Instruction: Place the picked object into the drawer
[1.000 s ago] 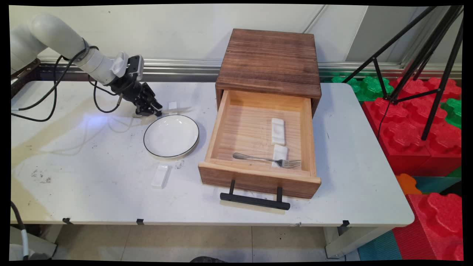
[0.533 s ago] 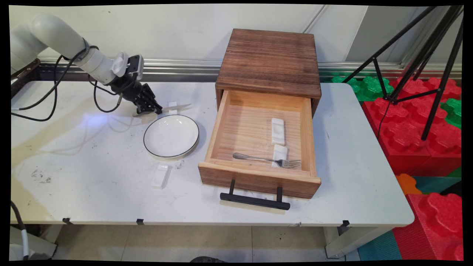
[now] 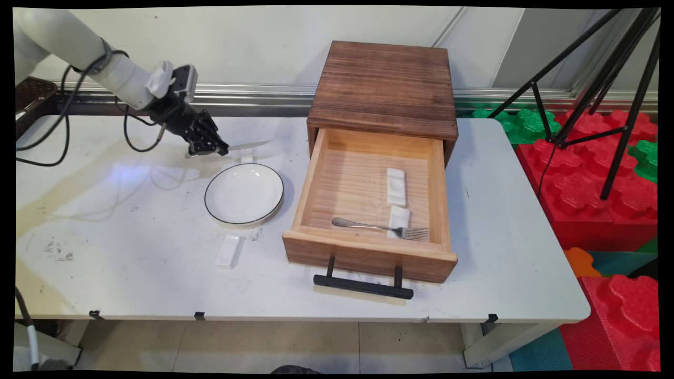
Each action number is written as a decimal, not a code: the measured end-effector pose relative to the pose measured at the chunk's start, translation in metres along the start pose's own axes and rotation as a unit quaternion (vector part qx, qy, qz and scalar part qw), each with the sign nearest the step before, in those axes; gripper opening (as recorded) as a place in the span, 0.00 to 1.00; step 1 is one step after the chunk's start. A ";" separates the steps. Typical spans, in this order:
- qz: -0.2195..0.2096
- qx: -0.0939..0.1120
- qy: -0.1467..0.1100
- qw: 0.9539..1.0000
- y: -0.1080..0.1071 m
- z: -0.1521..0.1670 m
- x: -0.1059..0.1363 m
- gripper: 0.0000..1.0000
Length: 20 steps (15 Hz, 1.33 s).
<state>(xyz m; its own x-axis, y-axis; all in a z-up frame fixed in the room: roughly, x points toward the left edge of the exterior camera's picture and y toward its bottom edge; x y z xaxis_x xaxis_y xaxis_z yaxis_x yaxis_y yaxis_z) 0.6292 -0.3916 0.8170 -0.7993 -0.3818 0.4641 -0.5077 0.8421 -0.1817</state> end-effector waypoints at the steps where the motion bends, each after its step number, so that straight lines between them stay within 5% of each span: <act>1: 0.005 -0.001 0.003 1.000 0.003 -0.008 0.004 0.00; 10: 0.039 -0.022 0.060 0.997 0.041 -0.073 0.069 0.00; 20: 0.068 -0.033 0.116 0.990 0.078 -0.083 0.152 0.00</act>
<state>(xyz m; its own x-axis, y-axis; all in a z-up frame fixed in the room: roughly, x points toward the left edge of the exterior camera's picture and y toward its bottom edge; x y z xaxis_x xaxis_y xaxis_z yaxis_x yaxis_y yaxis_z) 0.4945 -0.3521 0.9451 -0.7598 -0.1716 0.6271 -0.3718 0.9059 -0.2027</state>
